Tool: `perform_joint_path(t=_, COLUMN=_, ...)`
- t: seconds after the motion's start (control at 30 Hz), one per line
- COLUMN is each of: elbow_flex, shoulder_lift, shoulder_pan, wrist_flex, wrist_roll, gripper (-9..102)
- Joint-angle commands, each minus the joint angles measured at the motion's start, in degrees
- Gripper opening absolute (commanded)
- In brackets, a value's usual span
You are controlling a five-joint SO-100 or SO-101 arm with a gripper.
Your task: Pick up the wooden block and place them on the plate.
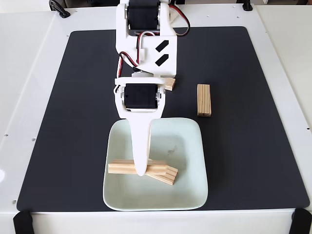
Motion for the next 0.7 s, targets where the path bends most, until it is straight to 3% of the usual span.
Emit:
perform_joint_path(t=0.0, elbow_flex=-0.18, shoulder_lift=0.88, shoulder_pan=0.44, wrist_flex=0.18, wrist_roll=-0.44, gripper=-1)
perform_joint_path(t=0.67, elbow_flex=-0.88, shoulder_lift=-2.90, shoulder_pan=-2.46, wrist_flex=-0.44, wrist_roll=-0.44, gripper=-1)
